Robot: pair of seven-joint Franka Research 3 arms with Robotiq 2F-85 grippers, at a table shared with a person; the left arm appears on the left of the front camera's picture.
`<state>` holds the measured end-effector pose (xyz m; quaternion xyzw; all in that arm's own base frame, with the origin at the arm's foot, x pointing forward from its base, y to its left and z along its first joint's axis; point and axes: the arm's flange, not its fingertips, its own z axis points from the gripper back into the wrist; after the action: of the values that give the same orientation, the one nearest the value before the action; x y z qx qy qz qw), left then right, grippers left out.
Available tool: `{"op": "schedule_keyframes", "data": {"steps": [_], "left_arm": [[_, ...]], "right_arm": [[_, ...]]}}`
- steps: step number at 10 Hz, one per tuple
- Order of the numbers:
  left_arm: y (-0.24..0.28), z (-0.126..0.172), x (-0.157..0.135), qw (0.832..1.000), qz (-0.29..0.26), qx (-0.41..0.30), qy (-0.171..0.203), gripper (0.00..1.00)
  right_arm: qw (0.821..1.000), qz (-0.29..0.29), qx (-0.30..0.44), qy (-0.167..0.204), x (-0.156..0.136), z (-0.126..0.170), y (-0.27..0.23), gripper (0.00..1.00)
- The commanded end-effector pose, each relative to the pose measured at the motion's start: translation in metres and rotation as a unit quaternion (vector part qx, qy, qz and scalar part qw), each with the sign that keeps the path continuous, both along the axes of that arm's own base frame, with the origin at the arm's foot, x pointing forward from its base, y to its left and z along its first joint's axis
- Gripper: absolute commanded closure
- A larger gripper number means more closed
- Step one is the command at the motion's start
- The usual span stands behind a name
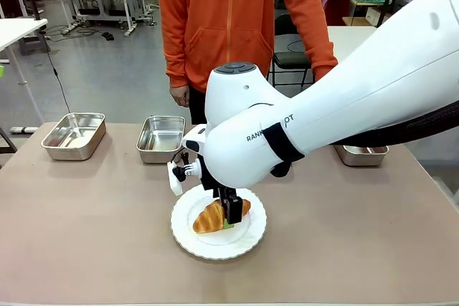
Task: Place the bread in the container.
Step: Place the Butter Roll into the Airtight Container indicated by the human.
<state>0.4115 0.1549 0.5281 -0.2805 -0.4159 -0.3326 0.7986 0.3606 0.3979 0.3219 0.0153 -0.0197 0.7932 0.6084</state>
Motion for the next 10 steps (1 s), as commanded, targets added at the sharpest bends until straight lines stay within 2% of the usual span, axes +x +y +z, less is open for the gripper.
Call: {"op": "schedule_keyframes", "data": {"steps": [1,9,10], "left_arm": [[0.0,0.001,-0.002,1.0,0.0,0.0,-0.003,0.0],[0.0,0.001,-0.002,1.0,0.0,0.0,-0.003,0.0],[0.0,0.001,-0.002,1.0,0.0,0.0,-0.003,0.0]], "right_arm": [[1.0,-0.007,-0.003,-0.022,0.0,-0.008,0.008,0.0],[1.0,-0.007,-0.014,-0.022,-0.001,-0.02,0.009,0.0],[1.0,-0.006,-0.016,-0.024,0.001,-0.022,0.008,0.06]]}}
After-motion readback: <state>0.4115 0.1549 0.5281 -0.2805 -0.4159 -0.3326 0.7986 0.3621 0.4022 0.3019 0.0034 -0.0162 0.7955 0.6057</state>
